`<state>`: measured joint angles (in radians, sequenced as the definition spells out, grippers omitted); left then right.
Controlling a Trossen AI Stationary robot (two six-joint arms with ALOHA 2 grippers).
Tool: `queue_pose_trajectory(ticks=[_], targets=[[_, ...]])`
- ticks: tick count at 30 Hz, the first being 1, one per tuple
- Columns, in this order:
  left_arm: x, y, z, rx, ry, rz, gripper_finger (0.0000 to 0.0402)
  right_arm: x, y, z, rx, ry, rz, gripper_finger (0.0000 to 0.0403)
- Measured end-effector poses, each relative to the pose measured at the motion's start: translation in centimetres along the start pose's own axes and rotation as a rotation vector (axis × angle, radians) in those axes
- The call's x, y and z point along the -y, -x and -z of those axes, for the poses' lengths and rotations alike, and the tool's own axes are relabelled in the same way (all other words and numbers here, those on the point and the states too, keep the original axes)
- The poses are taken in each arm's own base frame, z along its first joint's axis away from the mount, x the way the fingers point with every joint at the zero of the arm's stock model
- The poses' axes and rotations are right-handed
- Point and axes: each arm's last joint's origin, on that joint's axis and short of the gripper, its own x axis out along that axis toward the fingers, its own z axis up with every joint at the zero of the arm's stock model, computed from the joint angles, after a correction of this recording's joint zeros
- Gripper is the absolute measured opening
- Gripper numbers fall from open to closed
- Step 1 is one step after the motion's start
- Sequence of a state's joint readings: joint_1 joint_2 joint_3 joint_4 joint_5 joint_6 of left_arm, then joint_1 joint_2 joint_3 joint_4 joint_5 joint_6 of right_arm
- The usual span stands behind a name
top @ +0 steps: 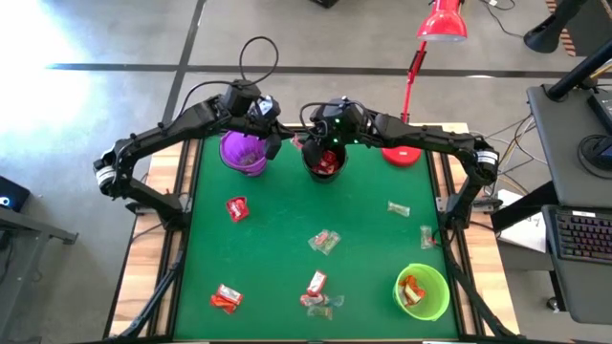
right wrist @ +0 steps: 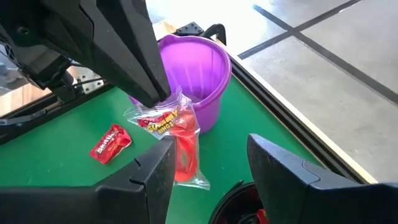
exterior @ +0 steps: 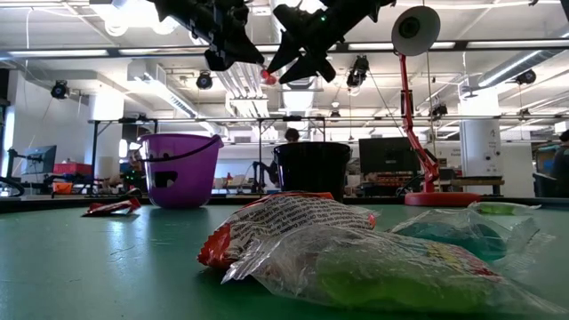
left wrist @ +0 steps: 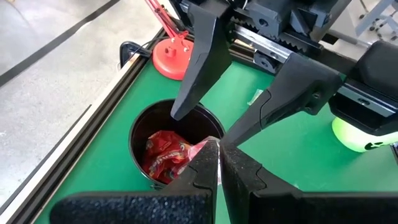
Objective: Sort candy
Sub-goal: Put the red gummy into the violet bucket
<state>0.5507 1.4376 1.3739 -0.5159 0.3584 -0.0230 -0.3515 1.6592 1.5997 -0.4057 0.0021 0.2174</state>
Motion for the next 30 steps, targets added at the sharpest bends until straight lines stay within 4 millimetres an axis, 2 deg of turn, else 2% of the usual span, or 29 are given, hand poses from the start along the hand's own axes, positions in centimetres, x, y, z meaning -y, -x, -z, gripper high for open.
queue_pose_trajectory(ticks=[11, 30], targets=[[0.00, 0.00, 0.03, -0.003, -0.010, 0.000, 0.0000, 0.02, -0.03, 0.02, -0.001, -0.060, 0.000, 0.0165], [0.00, 0.00, 0.01, -0.001, -0.012, 0.000, 0.0000, 0.02, -0.05, 0.03, -0.002, -0.062, -0.001, 0.0164]])
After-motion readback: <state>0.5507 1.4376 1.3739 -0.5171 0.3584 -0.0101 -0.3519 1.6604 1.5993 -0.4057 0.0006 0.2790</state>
